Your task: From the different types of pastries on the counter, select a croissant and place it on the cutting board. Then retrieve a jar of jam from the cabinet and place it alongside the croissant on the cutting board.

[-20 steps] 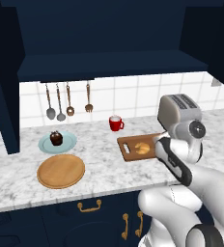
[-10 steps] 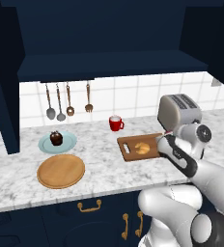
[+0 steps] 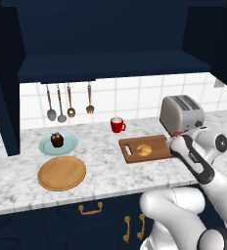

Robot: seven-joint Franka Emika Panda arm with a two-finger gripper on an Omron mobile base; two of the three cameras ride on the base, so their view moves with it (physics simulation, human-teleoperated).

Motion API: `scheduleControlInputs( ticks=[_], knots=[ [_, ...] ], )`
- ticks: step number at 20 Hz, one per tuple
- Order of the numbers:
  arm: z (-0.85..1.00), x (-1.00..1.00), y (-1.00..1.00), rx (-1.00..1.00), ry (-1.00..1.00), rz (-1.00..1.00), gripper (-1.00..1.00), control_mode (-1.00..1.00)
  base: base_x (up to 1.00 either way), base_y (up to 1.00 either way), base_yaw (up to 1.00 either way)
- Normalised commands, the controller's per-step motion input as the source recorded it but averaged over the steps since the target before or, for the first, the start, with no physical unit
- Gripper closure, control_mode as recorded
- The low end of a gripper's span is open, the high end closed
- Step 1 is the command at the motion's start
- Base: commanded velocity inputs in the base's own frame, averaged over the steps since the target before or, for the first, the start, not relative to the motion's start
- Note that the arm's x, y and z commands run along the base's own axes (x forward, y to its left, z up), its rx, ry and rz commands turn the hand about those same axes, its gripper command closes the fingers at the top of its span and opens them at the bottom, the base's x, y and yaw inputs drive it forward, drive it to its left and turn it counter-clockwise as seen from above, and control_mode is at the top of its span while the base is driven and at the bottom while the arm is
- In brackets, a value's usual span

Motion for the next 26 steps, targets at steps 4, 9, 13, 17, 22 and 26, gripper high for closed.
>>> scheduleControlInputs(
  ticks=[4, 9, 13, 17, 22, 26],
  knots=[
    [-0.04, -0.52, 0.28, 0.0, -0.12, 0.08, 1.0, -1.0, 0.0, 0.0, 0.0],
    [-0.03, -0.2, 0.74, 0.0, -0.12, 0.09, 1.0, -1.0, 0.0, 0.0, 0.0],
    [-0.83, 0.29, 0.24, 0.0, 0.01, 0.01, 1.0, -1.0, 0.0, 0.0, 0.0],
    [-0.67, 0.26, -0.01, 0.01, 0.0, 0.0, 1.0, -1.0, 0.0, 0.0, 0.0],
    [-0.36, 0.0, 0.47, 0.0, -0.1, 0.0, 1.0, -1.0, 0.0, 0.0, 0.0],
    [-0.39, 0.15, 0.44, 0.0, -0.09, 0.0, 1.0, -1.0, 0.0, 0.0, 0.0]
  ],
)
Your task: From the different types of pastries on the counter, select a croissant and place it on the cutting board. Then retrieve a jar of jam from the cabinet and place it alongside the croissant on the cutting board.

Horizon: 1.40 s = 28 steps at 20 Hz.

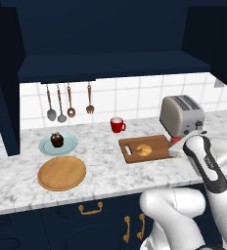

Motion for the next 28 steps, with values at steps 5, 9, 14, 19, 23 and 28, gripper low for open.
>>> scheduleControlInputs(
  ticks=[5, 9, 14, 19, 23, 28],
  knots=[
    [-0.71, 0.4, 0.36, 0.0, -0.01, 0.0, 1.0, -1.0, 0.0, 0.0, 0.0],
    [-0.4, 0.31, 0.36, 0.0, -0.04, 0.0, 1.0, -1.0, 0.0, 0.0, 0.0],
    [-0.05, 0.03, 0.23, 0.0, -0.2, 0.0, 1.0, -1.0, 0.0, 0.0, 0.0],
    [-0.36, 0.31, 0.3, 0.0, -0.17, 0.0, 1.0, -1.0, 0.0, 0.0, 0.0],
    [-0.36, 0.52, 0.25, 0.0, -0.09, 0.0, 1.0, -1.0, 0.0, 0.0, 0.0],
    [-0.01, 0.21, -0.03, 0.0, -0.06, 0.0, 1.0, -1.0, 0.0, 0.0, 0.0]
  ],
)
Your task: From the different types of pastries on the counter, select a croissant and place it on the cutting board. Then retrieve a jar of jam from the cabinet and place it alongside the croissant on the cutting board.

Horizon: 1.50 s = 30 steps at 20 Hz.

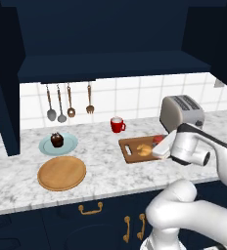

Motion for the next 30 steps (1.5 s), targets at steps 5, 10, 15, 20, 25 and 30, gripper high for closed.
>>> scheduleControlInputs(
  ticks=[5, 10, 15, 20, 25, 30],
  knots=[
    [-0.08, 0.08, -0.09, 0.0, -0.11, 0.0, 1.0, -1.0, 0.0, 0.0, 0.0],
    [-0.09, 0.46, -0.37, 0.0, -0.02, 0.0, 1.0, -1.0, 0.0, 0.0, 0.0],
    [-0.4, 0.55, -0.43, 0.0, 0.0, 0.0, 1.0, -1.0, 0.0, 0.0, 0.0],
    [-0.15, 0.48, -0.53, 0.0, 0.0, 0.0, 1.0, -1.0, 0.0, 0.0, 0.0],
    [-0.22, 0.04, -0.28, 0.0, -0.04, 0.0, 1.0, -1.0, 0.0, 0.0, 0.0],
    [-0.4, 0.01, -0.05, 0.0, -0.08, 0.0, 1.0, -1.0, 0.0, 0.0, 0.0]
  ],
)
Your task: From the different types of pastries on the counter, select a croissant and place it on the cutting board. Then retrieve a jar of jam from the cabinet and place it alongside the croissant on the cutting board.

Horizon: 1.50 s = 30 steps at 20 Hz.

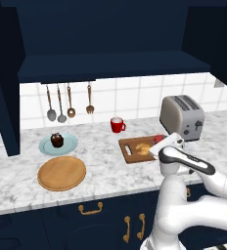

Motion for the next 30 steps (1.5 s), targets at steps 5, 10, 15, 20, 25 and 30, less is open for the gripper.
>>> scheduleControlInputs(
  ticks=[5, 10, 15, 20, 25, 30],
  knots=[
    [-0.44, 0.1, 0.0, 0.0, -0.03, 0.0, 1.0, -1.0, 0.0, 0.0, 0.0],
    [-0.33, 0.02, -0.02, 0.0, -0.01, 0.0, -1.0, -1.0, 0.0, 0.0, 0.0],
    [-0.26, 0.08, -0.14, 0.0, 0.0, 0.0, -1.0, -1.0, 0.0, 0.0, 0.0],
    [-0.25, 0.0, -0.22, 0.0, 0.0, 0.0, -1.0, -1.0, 0.0, 0.0, 0.0],
    [-0.14, 0.0, -0.12, 0.0, -0.01, 0.0, -1.0, -1.0, 0.0, 0.0, 0.0],
    [0.29, -0.15, -0.12, 0.0, 0.0, 0.03, -1.0, -1.0, 0.0, 0.0, 0.0]
  ],
)
